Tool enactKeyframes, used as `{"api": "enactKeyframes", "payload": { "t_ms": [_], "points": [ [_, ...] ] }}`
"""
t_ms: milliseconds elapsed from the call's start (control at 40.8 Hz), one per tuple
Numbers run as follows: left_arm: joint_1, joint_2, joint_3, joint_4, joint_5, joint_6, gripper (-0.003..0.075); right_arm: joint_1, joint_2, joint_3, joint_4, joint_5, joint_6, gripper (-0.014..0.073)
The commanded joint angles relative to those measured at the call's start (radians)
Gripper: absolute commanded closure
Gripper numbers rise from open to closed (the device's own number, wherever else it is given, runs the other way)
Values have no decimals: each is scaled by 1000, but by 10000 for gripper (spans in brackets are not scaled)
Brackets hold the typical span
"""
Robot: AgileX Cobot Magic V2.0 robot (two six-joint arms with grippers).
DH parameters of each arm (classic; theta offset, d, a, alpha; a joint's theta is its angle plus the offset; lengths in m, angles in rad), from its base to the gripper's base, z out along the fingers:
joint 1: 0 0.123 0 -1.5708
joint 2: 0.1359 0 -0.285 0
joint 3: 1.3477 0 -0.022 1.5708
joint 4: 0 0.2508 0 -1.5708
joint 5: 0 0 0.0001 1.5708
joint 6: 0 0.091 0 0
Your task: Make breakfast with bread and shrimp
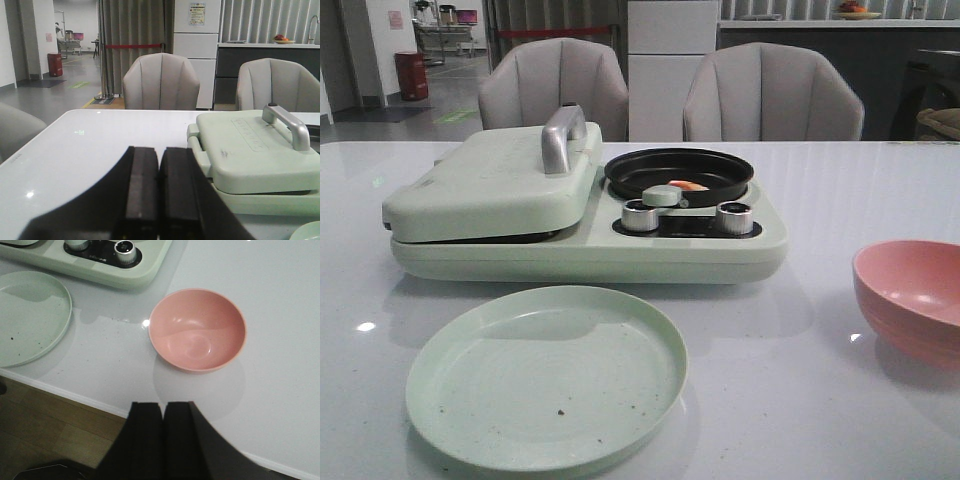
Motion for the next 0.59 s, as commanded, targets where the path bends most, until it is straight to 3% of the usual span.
{"api": "enactKeyframes", "payload": {
  "t_ms": [0, 490, 563],
  "points": [
    [-7, -19, 31, -8, -81, -6, 619, 1, 6, -26, -4, -63, 4, 559],
    [-7, -19, 31, -8, -81, -6, 619, 1, 6, -24, -14, -64, 4, 559],
    [-7, -19, 31, -8, -81, -6, 619, -28, -22, -4, -27, -118, 4, 559]
  ]
}}
